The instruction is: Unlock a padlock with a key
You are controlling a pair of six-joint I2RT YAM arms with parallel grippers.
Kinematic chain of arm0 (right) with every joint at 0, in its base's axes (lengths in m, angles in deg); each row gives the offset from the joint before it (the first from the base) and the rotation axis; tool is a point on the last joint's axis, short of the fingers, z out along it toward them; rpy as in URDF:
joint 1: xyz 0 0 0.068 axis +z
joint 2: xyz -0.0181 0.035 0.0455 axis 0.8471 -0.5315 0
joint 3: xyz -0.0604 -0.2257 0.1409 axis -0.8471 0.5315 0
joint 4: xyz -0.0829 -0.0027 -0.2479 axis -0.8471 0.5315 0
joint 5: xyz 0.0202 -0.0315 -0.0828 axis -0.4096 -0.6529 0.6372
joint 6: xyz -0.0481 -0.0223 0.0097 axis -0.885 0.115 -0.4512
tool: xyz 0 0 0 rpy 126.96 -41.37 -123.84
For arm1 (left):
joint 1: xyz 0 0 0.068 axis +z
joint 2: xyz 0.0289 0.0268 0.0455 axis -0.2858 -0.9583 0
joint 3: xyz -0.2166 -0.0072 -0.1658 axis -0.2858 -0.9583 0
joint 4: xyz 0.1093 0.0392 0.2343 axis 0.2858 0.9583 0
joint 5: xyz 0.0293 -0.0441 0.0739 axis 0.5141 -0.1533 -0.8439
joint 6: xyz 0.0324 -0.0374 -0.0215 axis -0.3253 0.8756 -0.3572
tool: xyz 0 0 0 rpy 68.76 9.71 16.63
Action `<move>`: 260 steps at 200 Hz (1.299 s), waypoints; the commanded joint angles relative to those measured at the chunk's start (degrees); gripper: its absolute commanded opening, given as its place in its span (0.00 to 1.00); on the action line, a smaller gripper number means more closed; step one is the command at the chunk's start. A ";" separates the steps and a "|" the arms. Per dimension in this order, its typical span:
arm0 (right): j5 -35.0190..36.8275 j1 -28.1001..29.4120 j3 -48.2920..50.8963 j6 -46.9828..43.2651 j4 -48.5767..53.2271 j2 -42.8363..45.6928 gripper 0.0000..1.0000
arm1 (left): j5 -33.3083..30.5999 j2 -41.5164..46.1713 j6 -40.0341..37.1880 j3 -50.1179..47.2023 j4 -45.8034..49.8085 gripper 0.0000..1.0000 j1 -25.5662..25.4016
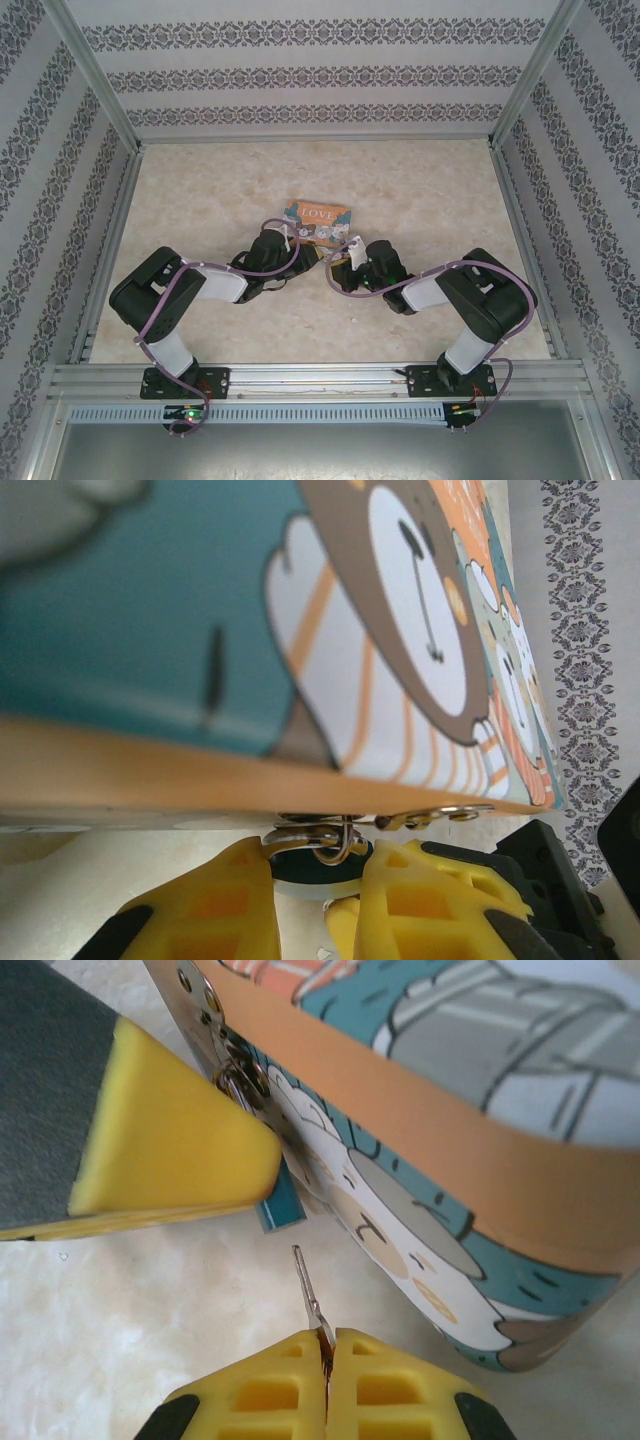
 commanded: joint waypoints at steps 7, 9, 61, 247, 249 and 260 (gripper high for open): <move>-2.01 0.13 -1.49 -0.59 -1.02 1.01 0.00 | 0.29 0.42 0.14 1.14 -1.46 0.17 -0.75; -2.09 0.10 -1.47 -0.59 -1.02 1.00 0.00 | 0.28 0.42 0.14 1.12 -1.46 0.17 -0.79; -2.49 0.38 -2.01 -0.68 -1.19 0.41 0.00 | 0.37 0.33 0.24 1.14 -1.48 0.17 -0.75; -3.97 0.85 -4.82 -1.54 -9.03 -3.03 0.00 | 2.13 0.88 -0.03 2.02 0.44 0.17 -0.75; -4.10 0.85 -4.79 -1.55 -9.30 -3.08 0.00 | 2.20 0.93 -0.07 2.00 0.53 0.17 -0.75; -4.69 0.83 -4.87 -2.38 -10.50 -3.54 0.00 | 2.68 1.24 -0.29 2.18 1.06 0.17 -0.80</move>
